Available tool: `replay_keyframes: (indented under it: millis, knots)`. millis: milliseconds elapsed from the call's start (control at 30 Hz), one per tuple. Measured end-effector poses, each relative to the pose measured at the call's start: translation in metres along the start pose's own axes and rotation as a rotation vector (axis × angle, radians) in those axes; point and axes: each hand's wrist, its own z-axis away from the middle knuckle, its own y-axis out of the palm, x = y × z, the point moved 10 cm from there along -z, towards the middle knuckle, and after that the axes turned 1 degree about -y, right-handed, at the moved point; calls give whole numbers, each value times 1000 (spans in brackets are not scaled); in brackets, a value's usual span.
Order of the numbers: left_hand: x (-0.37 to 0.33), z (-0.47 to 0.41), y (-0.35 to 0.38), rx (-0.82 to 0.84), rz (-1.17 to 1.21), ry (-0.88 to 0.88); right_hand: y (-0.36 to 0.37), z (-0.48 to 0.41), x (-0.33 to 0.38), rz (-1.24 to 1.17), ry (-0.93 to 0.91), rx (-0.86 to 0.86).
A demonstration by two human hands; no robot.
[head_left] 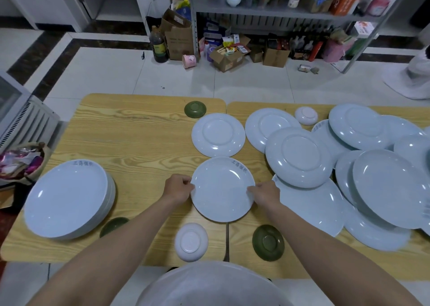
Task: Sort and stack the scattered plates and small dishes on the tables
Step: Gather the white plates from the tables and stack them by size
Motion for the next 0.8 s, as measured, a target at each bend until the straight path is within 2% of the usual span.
replay_keyframes:
  millis: [133, 233, 300, 367, 500, 800]
  knots:
    - [-31, -1, -8, -45, -134, 112, -15, -3, 46, 241, -243, 4]
    - [-75, -1, -11, -94, -450, 287, -16, -1, 93, 579, -484, 44]
    - [-102, -1, -9, -140, -686, 376, -17, -1, 117, 793, -615, 11]
    - [-124, -5, -6, -168, -821, 414, -18, -5, 134, 927, -690, -8]
    - [-144, -11, -5, -186, -861, 389, -19, -14, 155, 994, -732, -10]
    - [-146, -46, -13, -185, -866, 343, -5, -37, 174, 935, -711, 40]
